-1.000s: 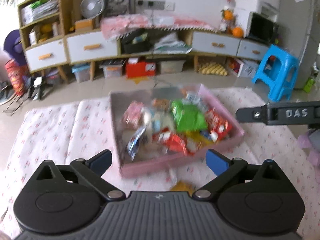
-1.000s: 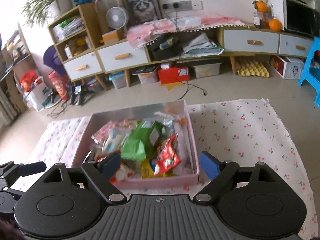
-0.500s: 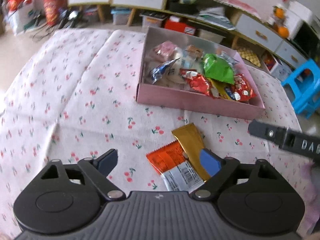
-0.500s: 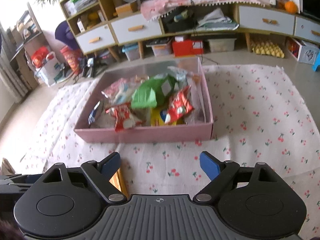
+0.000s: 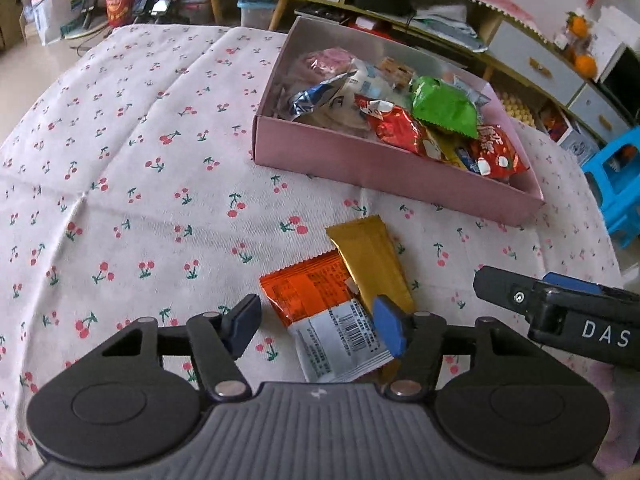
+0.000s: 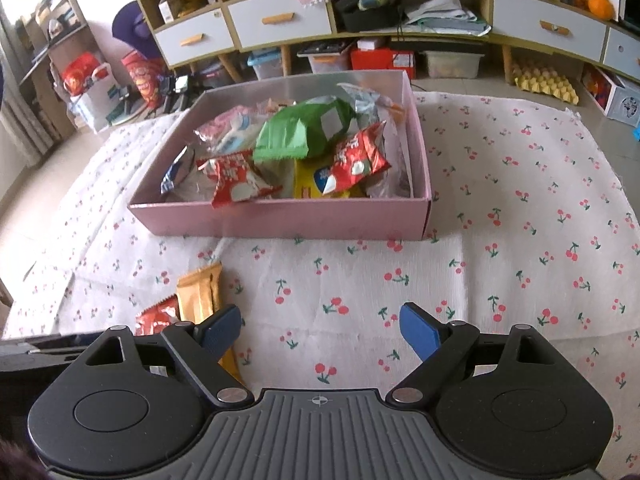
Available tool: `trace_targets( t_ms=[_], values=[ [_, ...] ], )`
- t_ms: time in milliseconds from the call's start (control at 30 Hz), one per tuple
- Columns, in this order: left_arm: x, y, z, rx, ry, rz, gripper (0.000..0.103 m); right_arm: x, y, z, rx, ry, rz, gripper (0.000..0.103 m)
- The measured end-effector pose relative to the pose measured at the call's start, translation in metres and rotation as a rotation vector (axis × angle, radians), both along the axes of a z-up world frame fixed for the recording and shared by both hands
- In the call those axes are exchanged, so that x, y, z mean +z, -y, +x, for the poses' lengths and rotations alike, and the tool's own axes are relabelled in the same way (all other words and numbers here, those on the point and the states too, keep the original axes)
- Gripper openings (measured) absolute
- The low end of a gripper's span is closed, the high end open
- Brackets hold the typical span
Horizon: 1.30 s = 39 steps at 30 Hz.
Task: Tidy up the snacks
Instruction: 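Grasp the orange-and-white packet with the left tool while the right tool grasps the gold bar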
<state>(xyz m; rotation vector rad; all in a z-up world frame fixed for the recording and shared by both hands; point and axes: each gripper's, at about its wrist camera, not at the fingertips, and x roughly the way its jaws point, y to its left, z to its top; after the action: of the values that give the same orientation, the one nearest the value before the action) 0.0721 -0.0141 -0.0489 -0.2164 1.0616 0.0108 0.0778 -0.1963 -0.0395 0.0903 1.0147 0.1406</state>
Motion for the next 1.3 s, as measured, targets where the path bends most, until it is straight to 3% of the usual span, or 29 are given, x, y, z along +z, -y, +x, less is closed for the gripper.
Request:
trace_targets(
  t_ms=[233,433,600,767,967,1200,1300],
  values=[
    [0.002,-0.011,-0.001,-0.103,-0.012,0.033,0.044,-0.007,-0.007,-0.003,0.030,-0.017,-0.023,0.088],
    [0.002,-0.037,-0.005,-0.190,0.032,0.048,0.044,-0.012,-0.025,-0.010,0.113,0.009,-0.038,0.088],
    [0.000,-0.046,-0.019,-0.273,0.119,0.124,0.051,-0.014,-0.045,-0.021,0.212,0.045,-0.037,0.088],
    [0.001,-0.051,-0.030,-0.285,0.147,0.146,0.057,-0.023,-0.062,-0.030,0.274,0.066,-0.064,0.088],
    [-0.005,-0.045,-0.035,-0.261,0.169,0.170,0.057,-0.032,-0.068,-0.034,0.278,0.097,-0.097,0.087],
    [-0.005,-0.039,-0.035,-0.247,0.192,0.176,0.043,-0.035,-0.071,-0.033,0.268,0.132,-0.097,0.083],
    [-0.005,-0.038,-0.035,-0.247,0.189,0.177,0.042,-0.035,-0.072,-0.032,0.274,0.140,-0.098,0.074]
  ],
)
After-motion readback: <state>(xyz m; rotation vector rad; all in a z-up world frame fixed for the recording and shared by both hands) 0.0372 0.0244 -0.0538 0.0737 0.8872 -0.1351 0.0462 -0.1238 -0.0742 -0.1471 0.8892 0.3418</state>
